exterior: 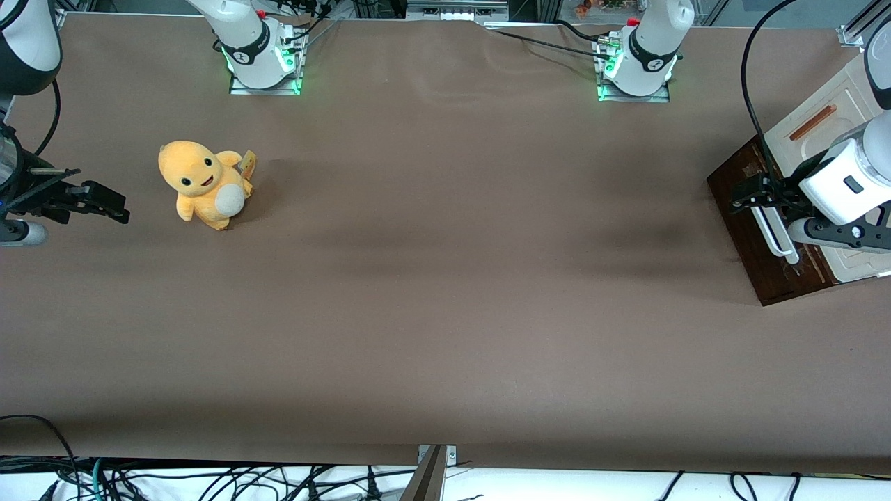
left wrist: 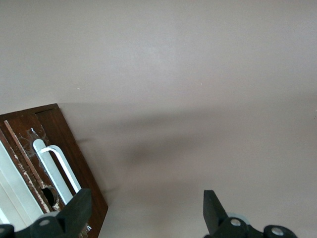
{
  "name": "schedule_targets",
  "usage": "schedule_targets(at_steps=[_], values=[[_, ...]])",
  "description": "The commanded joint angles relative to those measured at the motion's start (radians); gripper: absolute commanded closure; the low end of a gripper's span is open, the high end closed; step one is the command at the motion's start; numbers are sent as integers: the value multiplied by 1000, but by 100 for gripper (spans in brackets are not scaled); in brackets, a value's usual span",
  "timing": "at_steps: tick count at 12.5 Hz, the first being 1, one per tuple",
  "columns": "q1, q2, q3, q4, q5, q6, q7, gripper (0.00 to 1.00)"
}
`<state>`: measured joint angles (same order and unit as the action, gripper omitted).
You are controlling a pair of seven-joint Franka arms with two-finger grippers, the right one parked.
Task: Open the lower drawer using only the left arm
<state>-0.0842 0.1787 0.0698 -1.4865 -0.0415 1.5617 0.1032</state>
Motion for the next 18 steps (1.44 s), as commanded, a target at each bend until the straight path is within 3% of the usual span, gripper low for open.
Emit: schedule_targets(at_steps=[1,7,13,18], values=[[1,-19,1,-17,2,0,16,0],[3,-16,2,-20,2,-2,-11,0],[-21,117,-11,-47,12,-5,-422,0],[-63,315,-140,-116,478,-5,-707,0]])
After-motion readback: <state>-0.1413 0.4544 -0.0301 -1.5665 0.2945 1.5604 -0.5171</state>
